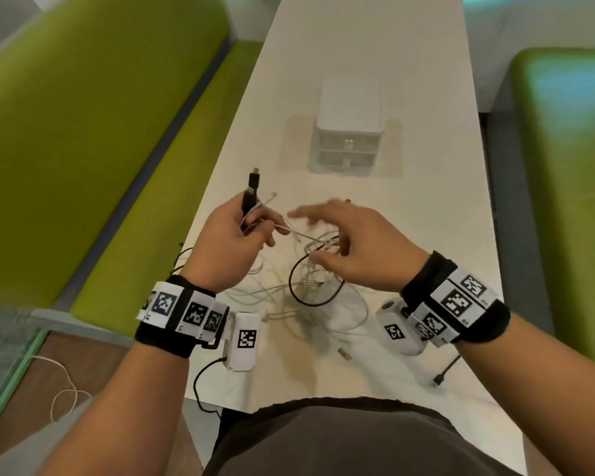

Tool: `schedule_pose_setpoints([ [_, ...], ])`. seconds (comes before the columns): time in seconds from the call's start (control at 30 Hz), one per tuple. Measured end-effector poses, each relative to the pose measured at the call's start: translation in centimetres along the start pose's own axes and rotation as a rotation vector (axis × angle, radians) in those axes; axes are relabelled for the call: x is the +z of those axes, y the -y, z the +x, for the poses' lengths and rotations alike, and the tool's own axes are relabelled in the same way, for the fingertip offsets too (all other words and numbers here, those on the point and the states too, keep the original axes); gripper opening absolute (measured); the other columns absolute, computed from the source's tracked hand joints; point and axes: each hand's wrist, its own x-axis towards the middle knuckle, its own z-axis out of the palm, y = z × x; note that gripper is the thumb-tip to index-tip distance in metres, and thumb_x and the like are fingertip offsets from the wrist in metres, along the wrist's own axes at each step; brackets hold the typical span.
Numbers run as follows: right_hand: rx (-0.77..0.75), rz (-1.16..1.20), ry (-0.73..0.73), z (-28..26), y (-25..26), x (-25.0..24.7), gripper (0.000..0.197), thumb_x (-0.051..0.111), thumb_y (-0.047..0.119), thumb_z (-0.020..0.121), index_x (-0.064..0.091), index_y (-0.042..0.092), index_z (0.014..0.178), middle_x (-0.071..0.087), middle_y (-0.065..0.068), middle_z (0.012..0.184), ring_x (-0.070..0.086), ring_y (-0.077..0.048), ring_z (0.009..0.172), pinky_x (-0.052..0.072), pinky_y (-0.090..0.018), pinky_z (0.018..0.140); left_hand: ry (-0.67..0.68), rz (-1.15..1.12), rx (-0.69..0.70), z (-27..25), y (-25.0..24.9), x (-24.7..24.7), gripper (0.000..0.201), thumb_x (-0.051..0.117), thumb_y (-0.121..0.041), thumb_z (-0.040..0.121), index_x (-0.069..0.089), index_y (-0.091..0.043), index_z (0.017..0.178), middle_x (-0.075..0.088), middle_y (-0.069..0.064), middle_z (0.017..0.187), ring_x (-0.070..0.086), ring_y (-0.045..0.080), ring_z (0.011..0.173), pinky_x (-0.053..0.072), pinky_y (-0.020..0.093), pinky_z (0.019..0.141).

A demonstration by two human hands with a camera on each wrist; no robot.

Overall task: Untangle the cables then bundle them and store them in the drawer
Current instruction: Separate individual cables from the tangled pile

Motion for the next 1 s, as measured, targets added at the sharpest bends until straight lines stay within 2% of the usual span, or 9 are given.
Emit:
schedule_pose_setpoints([
  [0.13, 0.031, -0.159, 0.059, 0.2, -1.6, -0.2, 0.037, 0.073, 0.025, 0.083, 0.071, 0.037, 0.117, 0.062, 0.019, 0.100, 0.050, 0.000, 0.086, 0.051, -0.038, 0.082, -0.084, 0.057, 0.007, 0.1, 0.7, -1.6, 0.017, 0.059, 0.005, 0.093, 0.069, -0.008, 0.088, 0.076, -0.009, 0.082, 0.063, 0.013, 0.066, 0.046, 0.016, 0.061],
  [0.3, 0.163, -0.289, 0.031, 0.3, -1.7, -1.1, 0.072, 0.055, -0.004, 0.074, 0.059, 0.041, 0.131, 0.059, 0.019, 0.131, 0.064, -0.018, 0.107, 0.054, -0.041, 0.077, -0.178, 0.065, 0.011, 0.3, 1.0, -2.7, 0.006, 0.058, 0.003, 0.095, 0.063, 0.003, 0.092, 0.077, -0.010, 0.082, 0.057, 0.010, 0.058, 0.044, 0.016, 0.055],
  [0.37, 0.181, -0.371, 0.021, 0.2, -1.9, -1.0, 0.059, 0.065, 0.012, 0.083, 0.056, 0.044, 0.131, 0.057, 0.023, 0.135, 0.065, -0.016, 0.108, 0.054, -0.039, 0.075, -0.153, 0.060, 0.023, 0.2, 0.7, -2.7, 0.008, 0.059, 0.001, 0.095, 0.059, 0.001, 0.087, 0.077, -0.009, 0.085, 0.051, 0.014, 0.054, 0.044, 0.023, 0.057],
  [0.43, 0.229, -0.445, -0.029, 0.3, -2.4, -1.3, 0.034, 0.070, 0.058, 0.084, 0.064, 0.044, 0.114, 0.063, 0.020, 0.115, 0.064, -0.013, 0.095, 0.049, -0.035, 0.075, -0.117, 0.056, 0.042, -0.1, 0.4, -2.5, 0.016, 0.060, 0.001, 0.095, 0.055, -0.003, 0.081, 0.077, -0.005, 0.086, 0.051, 0.004, 0.058, 0.045, 0.022, 0.065],
  [0.5, 0.220, -0.569, -0.036, 0.4, -3.0, -1.4, 0.038, 0.065, 0.074, 0.078, 0.067, 0.039, 0.093, 0.055, 0.016, 0.090, 0.054, -0.015, 0.086, 0.038, -0.034, 0.073, -0.116, 0.021, 0.050, -0.4, 0.1, -2.5, 0.012, 0.058, 0.006, 0.095, 0.056, 0.005, 0.084, 0.076, -0.002, 0.083, 0.053, -0.002, 0.059, 0.042, 0.018, 0.064],
  [0.6, 0.259, -0.575, -0.074, 0.2, -4.1, -0.7, 0.021, 0.070, 0.045, 0.079, 0.063, 0.030, 0.091, 0.047, 0.009, 0.097, 0.046, -0.026, 0.100, 0.036, -0.038, 0.078, -0.175, -0.032, 0.056, -0.5, 0.1, -2.9, 0.011, 0.057, 0.012, 0.094, 0.051, 0.021, 0.089, 0.073, 0.003, 0.080, 0.066, 0.001, 0.068, 0.047, 0.014, 0.077],
  [0.73, 0.245, -0.203, -0.038, -0.2, -4.7, -0.6, 0.031, 0.066, 0.013, 0.081, 0.064, 0.026, 0.108, 0.057, 0.004, 0.111, 0.053, -0.025, 0.102, 0.050, -0.046, 0.085, -0.323, 0.013, 0.000, -0.1, 0.8, -3.8, 0.006, 0.053, 0.009, 0.095, 0.057, 0.013, 0.093, 0.073, -0.003, 0.079, 0.067, -0.006, 0.089, 0.042, 0.013, 0.100],
  [0.83, 0.192, -0.079, -0.014, -0.2, -4.8, -1.4, 0.022, 0.074, 0.032, 0.091, 0.072, 0.026, 0.112, 0.065, 0.004, 0.103, 0.062, -0.018, 0.096, 0.050, -0.040, 0.088, -0.334, 0.146, -0.147, 0.4, 2.0, -4.7, 0.022, 0.052, 0.002, 0.094, 0.061, -0.017, 0.091, 0.073, -0.012, 0.084, 0.064, -0.008, 0.078, 0.049, 0.030, 0.094],
  [1.0, 0.202, -0.103, 0.002, 0.0, -4.9, -0.9, 0.020, 0.064, 0.037, 0.098, 0.075, 0.025, 0.110, 0.061, 0.003, 0.098, 0.058, -0.018, 0.092, 0.047, -0.037, 0.083, -0.139, 0.539, -0.142, 0.5, 3.4, -3.6, 0.033, 0.064, -0.012, 0.090, 0.056, -0.015, 0.122, 0.061, -0.009, 0.108, 0.059, 0.017, 0.105, 0.046, 0.037, 0.094],
])
